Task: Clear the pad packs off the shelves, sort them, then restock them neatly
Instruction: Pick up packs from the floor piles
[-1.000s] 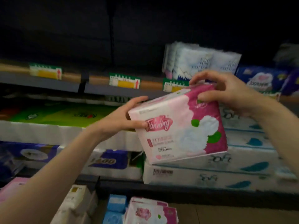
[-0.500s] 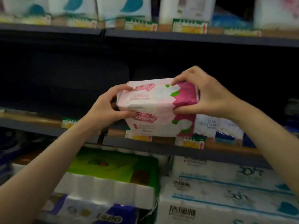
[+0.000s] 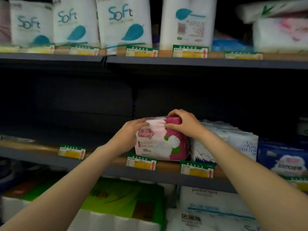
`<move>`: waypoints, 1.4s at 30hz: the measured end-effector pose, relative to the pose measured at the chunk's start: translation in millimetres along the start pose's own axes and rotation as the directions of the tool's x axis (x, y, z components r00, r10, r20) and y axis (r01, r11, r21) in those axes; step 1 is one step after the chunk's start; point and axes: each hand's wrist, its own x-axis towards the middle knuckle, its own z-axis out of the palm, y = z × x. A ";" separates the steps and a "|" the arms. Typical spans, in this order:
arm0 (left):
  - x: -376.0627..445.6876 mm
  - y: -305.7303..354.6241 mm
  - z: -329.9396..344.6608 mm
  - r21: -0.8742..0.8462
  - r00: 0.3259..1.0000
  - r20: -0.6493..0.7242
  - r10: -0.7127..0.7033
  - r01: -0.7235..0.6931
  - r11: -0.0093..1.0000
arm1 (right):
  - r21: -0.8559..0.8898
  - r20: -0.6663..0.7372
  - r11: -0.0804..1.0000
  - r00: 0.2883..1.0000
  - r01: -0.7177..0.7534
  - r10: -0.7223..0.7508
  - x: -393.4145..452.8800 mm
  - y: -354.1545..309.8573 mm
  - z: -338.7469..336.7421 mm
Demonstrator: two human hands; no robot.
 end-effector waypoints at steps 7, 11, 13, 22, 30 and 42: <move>9.9 -4.3 7.9 0.057 0.998 0.067 0.005 -0.009 0.998 | -0.442 -0.186 0.873 0.931 0.206 -0.313 -70.4 -0.9 -3.5; 20.8 -2.4 15.4 0.102 0.995 0.101 0.023 -0.034 0.994 | -0.487 -0.197 0.850 0.922 0.203 -0.333 -108.3 21.5 7.5; 24.6 0.1 19.4 0.141 0.994 0.106 0.008 -0.023 0.990 | -0.491 -0.191 0.858 0.943 0.149 -0.273 -106.1 31.4 8.6; 32.6 9.5 34.4 0.442 0.995 -0.080 -0.056 0.086 0.893 | -0.701 0.078 0.707 0.995 0.095 -0.056 -29.8 -3.3 17.2; 78.4 0.6 58.4 0.493 0.985 0.032 -0.167 0.130 0.860 | -0.778 0.005 0.621 0.988 -0.094 0.156 30.4 9.3 53.5; 130.1 3.9 97.4 0.447 0.950 0.046 -0.309 0.257 0.857 | -0.711 0.095 0.659 0.895 -0.246 0.436 33.2 13.4 -25.5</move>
